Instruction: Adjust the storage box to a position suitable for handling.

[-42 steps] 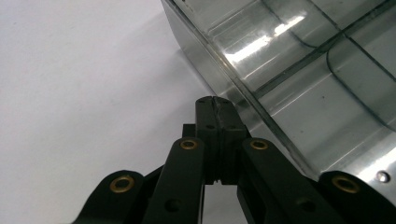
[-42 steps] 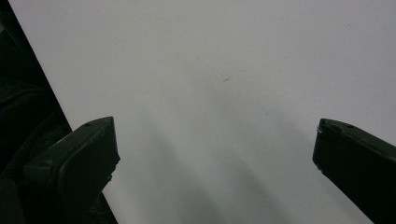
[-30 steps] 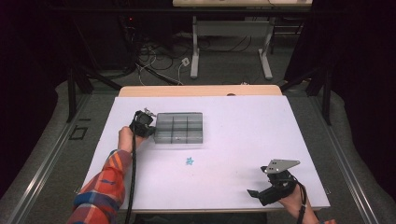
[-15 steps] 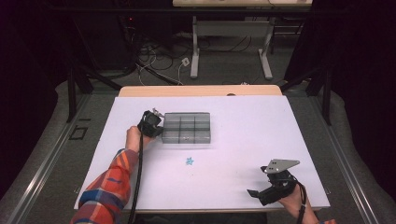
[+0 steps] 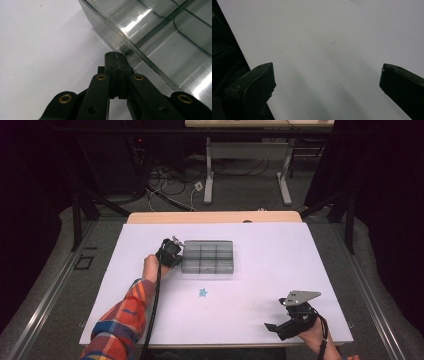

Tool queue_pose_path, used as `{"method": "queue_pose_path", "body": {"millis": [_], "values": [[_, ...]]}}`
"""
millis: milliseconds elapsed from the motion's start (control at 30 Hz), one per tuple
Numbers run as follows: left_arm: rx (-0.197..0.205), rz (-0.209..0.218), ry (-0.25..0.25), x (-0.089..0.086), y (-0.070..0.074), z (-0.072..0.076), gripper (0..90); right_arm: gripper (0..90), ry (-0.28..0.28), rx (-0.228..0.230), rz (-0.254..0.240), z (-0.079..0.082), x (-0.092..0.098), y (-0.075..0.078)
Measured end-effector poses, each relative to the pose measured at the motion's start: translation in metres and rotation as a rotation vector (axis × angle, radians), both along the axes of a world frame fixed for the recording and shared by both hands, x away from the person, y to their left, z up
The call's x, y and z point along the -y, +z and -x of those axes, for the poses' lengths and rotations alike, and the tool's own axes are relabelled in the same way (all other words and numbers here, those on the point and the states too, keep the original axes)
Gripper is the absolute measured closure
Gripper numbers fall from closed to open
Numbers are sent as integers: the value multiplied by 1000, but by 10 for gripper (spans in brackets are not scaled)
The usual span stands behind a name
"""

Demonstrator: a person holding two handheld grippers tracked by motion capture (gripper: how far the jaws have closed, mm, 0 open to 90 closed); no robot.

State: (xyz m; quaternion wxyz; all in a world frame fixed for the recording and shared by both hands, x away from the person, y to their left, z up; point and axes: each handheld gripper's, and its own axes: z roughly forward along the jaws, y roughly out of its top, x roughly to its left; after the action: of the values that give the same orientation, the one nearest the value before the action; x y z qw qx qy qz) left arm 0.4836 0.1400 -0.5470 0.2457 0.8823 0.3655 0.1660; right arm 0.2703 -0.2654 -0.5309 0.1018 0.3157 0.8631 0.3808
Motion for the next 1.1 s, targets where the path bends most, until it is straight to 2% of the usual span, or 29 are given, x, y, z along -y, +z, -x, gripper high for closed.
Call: {"method": "queue_pose_path", "body": {"millis": [300,533,800,900,1000,1033,1067,1100], "values": [[-8,13,-9,11,0,1,898,0,-4,-10,-1,0,0,0],[4,9,-24,19,0,2,898,0,-3,-9,-3,0,0,0],[6,28,-13,23,-1,3,875,0,13,-14,-11,-1,0,-1],[-2,31,-8,21,0,2,802,0,7,-20,-13,-1,-1,-1],[-14,32,18,17,1,2,646,0,-8,-14,-24,-2,-1,-2],[-20,19,41,14,3,2,572,0,-8,-16,-26,-3,-2,-2],[-20,19,41,14,3,2,497,0,-8,-16,-26,-3,-2,-2],[-29,32,51,9,5,4,440,0,-5,-15,-25,-4,-2,-3]]}}
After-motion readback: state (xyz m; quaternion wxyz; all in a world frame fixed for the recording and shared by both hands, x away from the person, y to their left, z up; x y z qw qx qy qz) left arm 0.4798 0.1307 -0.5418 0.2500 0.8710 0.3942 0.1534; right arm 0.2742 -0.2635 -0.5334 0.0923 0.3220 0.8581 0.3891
